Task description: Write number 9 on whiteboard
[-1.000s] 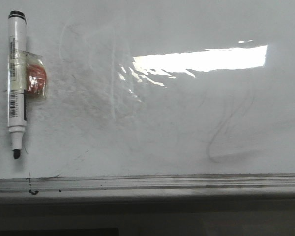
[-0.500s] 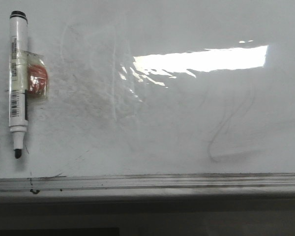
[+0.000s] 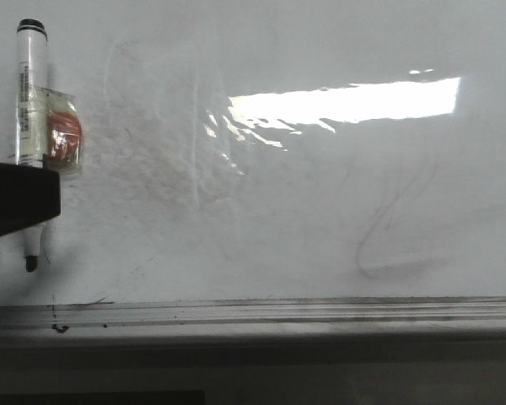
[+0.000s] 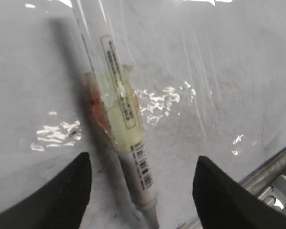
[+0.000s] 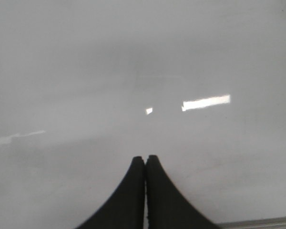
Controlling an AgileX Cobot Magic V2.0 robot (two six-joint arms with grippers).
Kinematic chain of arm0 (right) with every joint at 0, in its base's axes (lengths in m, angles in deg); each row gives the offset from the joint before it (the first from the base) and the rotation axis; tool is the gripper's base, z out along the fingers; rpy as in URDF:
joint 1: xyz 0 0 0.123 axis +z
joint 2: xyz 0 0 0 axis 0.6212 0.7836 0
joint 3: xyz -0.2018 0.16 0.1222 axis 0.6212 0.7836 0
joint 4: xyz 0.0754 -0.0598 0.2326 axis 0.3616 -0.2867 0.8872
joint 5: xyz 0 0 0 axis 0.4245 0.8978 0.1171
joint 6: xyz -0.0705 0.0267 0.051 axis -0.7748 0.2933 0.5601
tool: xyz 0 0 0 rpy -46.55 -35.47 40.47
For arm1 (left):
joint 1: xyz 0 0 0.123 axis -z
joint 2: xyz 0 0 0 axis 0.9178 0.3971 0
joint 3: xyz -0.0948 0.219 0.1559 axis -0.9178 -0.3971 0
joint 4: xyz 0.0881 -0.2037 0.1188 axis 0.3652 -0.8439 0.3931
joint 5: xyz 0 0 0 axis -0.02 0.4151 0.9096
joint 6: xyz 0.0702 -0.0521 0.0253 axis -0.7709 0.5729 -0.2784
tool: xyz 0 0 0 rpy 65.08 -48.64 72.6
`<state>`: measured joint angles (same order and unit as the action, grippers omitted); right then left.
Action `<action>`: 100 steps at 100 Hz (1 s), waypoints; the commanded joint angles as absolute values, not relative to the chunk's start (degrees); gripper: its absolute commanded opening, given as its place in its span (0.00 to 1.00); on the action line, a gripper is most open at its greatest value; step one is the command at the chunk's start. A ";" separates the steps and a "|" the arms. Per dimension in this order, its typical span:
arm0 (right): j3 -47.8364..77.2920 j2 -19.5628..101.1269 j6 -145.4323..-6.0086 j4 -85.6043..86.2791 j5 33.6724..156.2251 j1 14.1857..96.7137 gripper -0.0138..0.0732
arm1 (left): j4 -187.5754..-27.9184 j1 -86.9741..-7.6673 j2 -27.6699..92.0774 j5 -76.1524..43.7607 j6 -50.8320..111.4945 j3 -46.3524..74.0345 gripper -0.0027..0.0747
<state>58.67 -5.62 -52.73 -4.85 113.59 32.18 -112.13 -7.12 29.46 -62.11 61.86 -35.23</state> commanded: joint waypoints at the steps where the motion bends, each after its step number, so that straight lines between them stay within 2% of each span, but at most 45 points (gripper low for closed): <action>1: 56.51 -4.56 -53.06 -4.44 109.54 32.46 0.09 | -113.83 -6.95 31.32 -67.15 62.10 -33.76 0.58; 10: 56.51 -4.56 -53.06 -4.44 109.92 34.71 0.09 | -115.66 -6.95 32.24 -67.15 62.10 -33.76 0.49; 25: 56.51 -4.20 -53.06 -4.44 110.77 42.74 0.09 | -114.77 -6.95 33.69 -66.75 61.84 -33.76 0.17; 35: 56.28 -1.93 -53.06 -4.44 110.72 48.87 0.09 | -112.99 -6.95 34.28 -65.44 61.84 -33.76 0.01; 49: 54.91 3.95 -53.14 -4.44 110.22 57.17 0.09 | -110.91 -6.95 34.14 -65.11 61.84 -33.76 0.01; 75: 44.66 19.03 -61.83 -1.59 108.65 75.72 0.11 | -92.46 -6.95 34.00 -59.19 61.19 -28.53 0.01; 80: 41.61 21.92 -62.86 -1.59 108.00 79.68 0.18 | -87.77 -6.95 34.00 -58.79 60.37 -27.42 0.01; 92: 35.43 28.44 -63.47 -2.44 106.32 87.13 0.45 | -79.53 -6.95 34.00 -58.27 58.69 -26.28 0.01; 100: 32.07 31.74 -63.47 -2.44 105.52 89.29 0.59 | -75.79 -6.95 34.00 -58.15 56.96 -26.28 0.01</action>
<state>36.79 28.79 -62.46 -2.59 110.36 87.17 -80.31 -7.02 34.25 -54.80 58.64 -28.21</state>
